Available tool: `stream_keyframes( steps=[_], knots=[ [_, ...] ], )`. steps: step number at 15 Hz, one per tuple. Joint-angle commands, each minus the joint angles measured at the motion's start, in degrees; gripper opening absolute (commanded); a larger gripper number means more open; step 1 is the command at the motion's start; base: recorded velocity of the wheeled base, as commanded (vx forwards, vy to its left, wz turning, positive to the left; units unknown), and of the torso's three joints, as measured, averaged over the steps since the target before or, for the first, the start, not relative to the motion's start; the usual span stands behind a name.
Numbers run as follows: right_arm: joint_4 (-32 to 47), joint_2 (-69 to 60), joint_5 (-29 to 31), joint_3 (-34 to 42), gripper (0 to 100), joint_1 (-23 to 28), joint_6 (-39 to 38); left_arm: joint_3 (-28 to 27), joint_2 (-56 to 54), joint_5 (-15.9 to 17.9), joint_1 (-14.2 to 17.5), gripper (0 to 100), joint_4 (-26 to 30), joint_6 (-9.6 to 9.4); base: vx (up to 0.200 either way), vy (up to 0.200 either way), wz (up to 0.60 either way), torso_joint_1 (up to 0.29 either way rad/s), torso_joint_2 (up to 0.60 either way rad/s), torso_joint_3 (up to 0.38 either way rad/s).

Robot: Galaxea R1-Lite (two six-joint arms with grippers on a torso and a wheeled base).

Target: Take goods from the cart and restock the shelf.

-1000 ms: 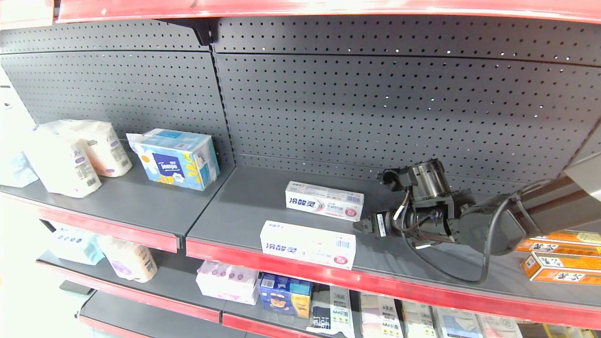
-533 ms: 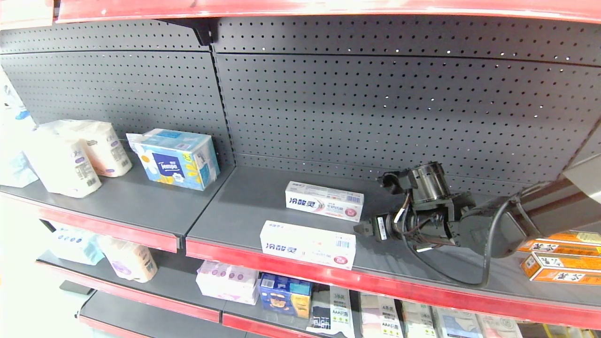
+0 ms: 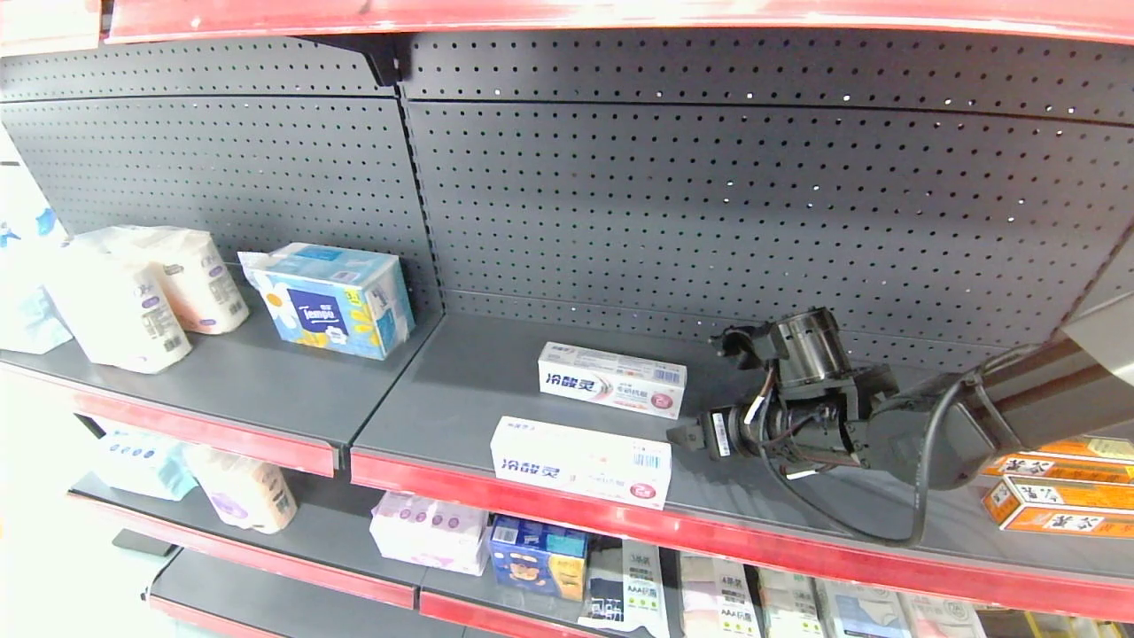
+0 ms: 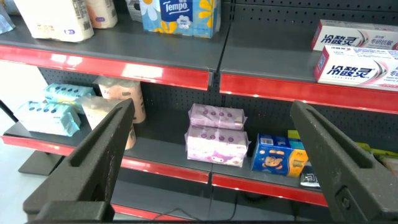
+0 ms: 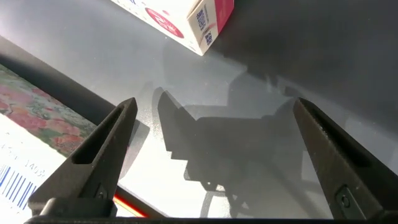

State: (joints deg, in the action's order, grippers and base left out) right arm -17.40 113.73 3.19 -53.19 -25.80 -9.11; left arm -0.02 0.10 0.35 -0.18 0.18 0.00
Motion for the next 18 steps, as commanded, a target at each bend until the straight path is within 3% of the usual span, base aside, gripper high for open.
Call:
stream_keyframes(
  steps=[1,18],
  knots=[
    [-0.01,-0.08,-0.03,0.01,100,-0.04,-0.03,0.02,0.08,0.0,0.01,100,-0.01,0.0,0.0,0.0,0.0,0.0,0.0,0.0],
    [-0.01,0.8,-0.03,-1.04,100,-0.04,-0.65,-0.06,0.08,0.0,0.01,100,-0.01,0.0,0.0,0.0,0.0,0.0,0.0,0.0]
  ],
)
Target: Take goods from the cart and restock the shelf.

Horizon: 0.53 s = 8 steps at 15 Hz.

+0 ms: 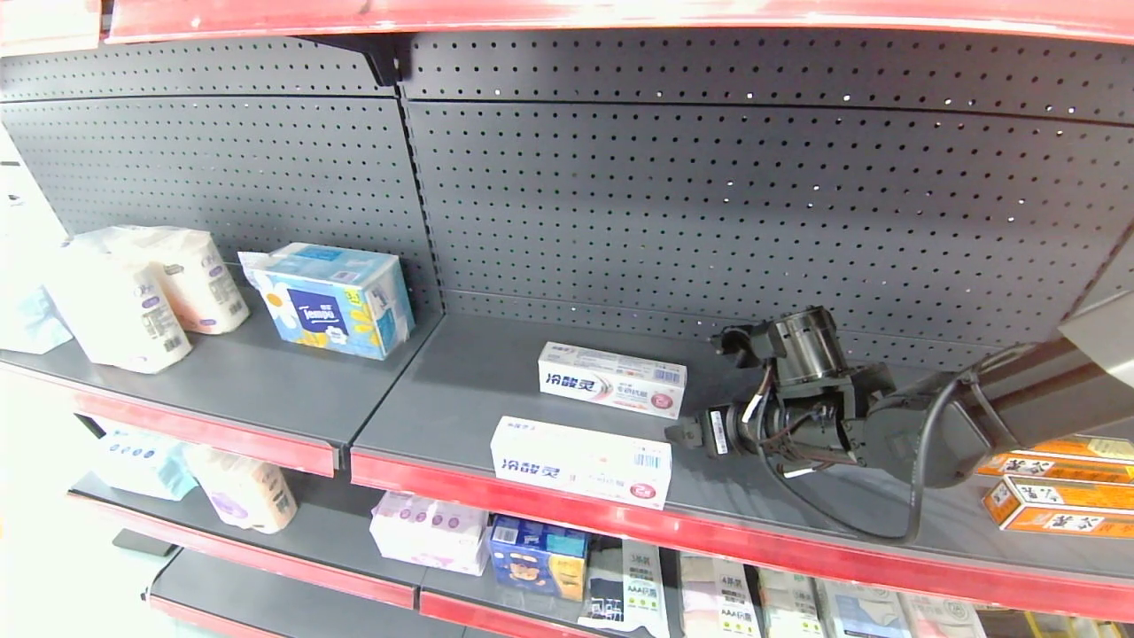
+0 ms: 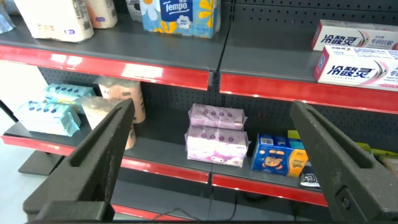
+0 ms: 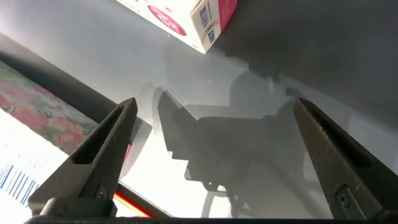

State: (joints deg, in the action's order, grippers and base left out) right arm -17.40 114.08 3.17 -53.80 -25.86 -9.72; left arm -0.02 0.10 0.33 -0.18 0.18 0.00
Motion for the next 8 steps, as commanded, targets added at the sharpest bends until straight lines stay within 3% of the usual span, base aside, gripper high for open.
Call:
stream_keyframes(
  steps=[1,8],
  knots=[
    [-0.01,0.44,-0.01,-0.7,100,0.02,-0.74,0.02,0.08,0.02,0.01,100,-0.01,0.0,0.0,0.0,0.0,0.0,0.0,0.0],
    [0.08,-0.44,-2.73,0.36,100,0.02,-3.03,0.02,0.08,0.02,0.01,100,-0.01,0.0,0.0,0.0,0.0,0.0,0.0,0.0]
  ],
)
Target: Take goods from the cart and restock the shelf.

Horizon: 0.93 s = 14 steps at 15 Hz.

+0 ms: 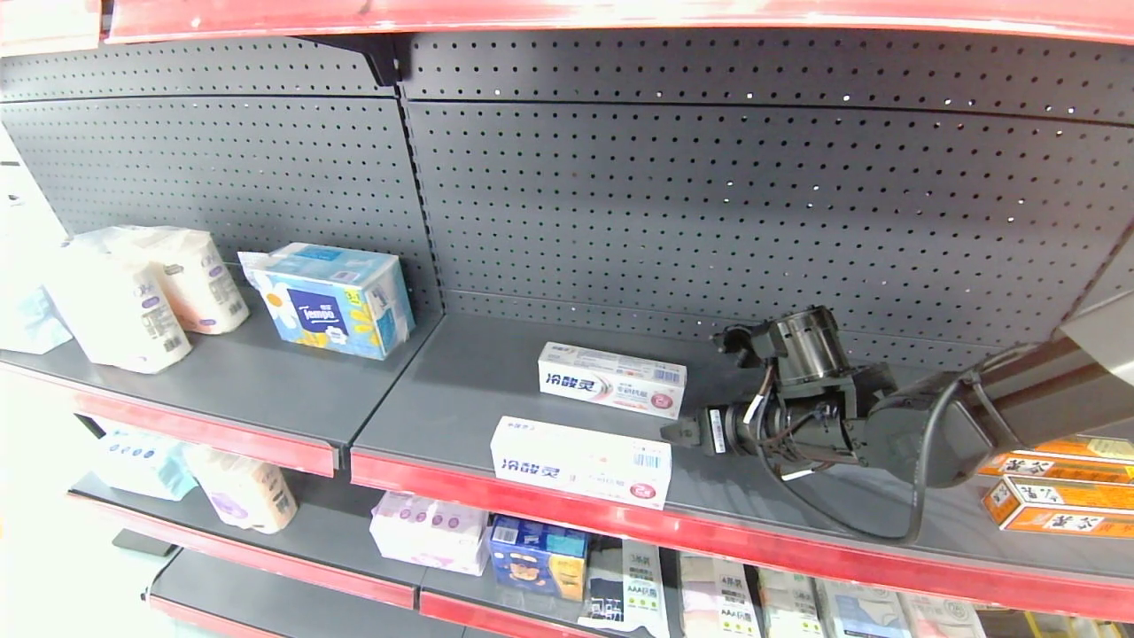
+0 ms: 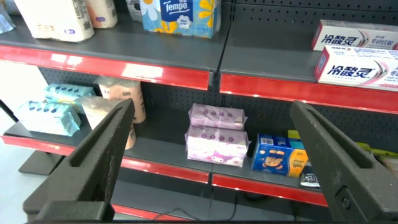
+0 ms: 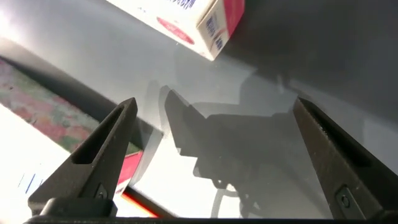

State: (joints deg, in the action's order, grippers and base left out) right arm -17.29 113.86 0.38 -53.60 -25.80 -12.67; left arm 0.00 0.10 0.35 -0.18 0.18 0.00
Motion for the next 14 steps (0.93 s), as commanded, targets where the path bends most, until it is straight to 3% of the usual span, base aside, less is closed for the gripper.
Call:
stream_keyframes(
  steps=[1,14],
  knots=[
    [-0.03,-0.57,-0.38,0.43,100,-0.04,0.1,-0.09,0.08,0.0,0.01,100,-0.01,0.0,0.0,0.0,0.0,0.0,0.0,0.0],
    [-0.03,-1.98,-2.66,1.83,100,-0.13,0.1,0.0,0.08,0.0,0.01,100,-0.01,0.0,0.0,0.0,0.0,0.0,0.0,0.0]
  ],
)
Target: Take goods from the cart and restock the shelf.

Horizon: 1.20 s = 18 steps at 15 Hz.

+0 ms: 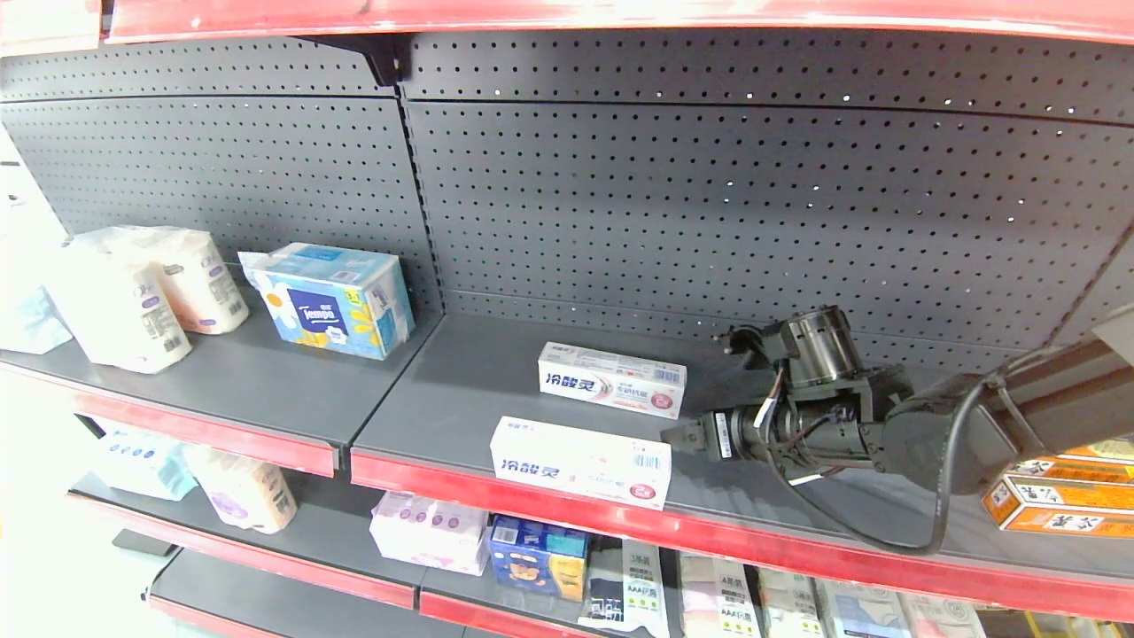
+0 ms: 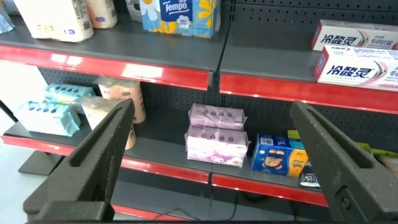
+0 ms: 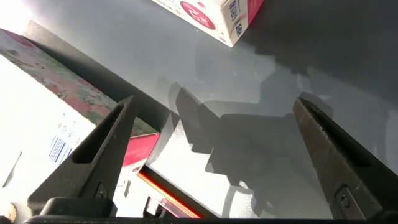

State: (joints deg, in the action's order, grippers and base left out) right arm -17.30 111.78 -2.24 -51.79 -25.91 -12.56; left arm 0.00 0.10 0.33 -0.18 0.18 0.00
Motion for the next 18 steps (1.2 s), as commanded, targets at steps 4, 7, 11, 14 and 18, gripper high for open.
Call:
stream_keyframes(
  steps=[4,7,11,14,18],
  knots=[
    [0.07,-0.95,1.28,0.72,100,1.03,-1.15,0.0,0.08,0.02,0.01,100,-0.01,0.0,0.0,0.0,0.0,0.0,0.0,0.0],
    [-0.02,-3.93,3.74,0.9,100,3.14,-2.82,-0.09,0.08,0.02,0.01,100,-0.01,0.0,0.0,0.0,0.0,0.0,0.0,0.0],
    [-0.02,-11.49,5.23,5.82,100,6.39,-2.82,0.0,0.08,0.02,0.01,100,-0.01,0.0,0.0,0.0,0.0,0.0,0.0,0.0],
    [0.16,-22.04,5.85,12.85,100,7.98,-2.47,0.0,0.08,0.02,0.01,100,-0.01,0.0,0.0,0.0,0.0,0.0,0.0,0.0],
    [6.31,-36.37,8.4,17.42,100,15.45,4.03,-0.09,0.08,0.02,0.01,100,-0.01,0.0,0.0,0.0,0.0,0.0,0.0,0.0]
  ],
)
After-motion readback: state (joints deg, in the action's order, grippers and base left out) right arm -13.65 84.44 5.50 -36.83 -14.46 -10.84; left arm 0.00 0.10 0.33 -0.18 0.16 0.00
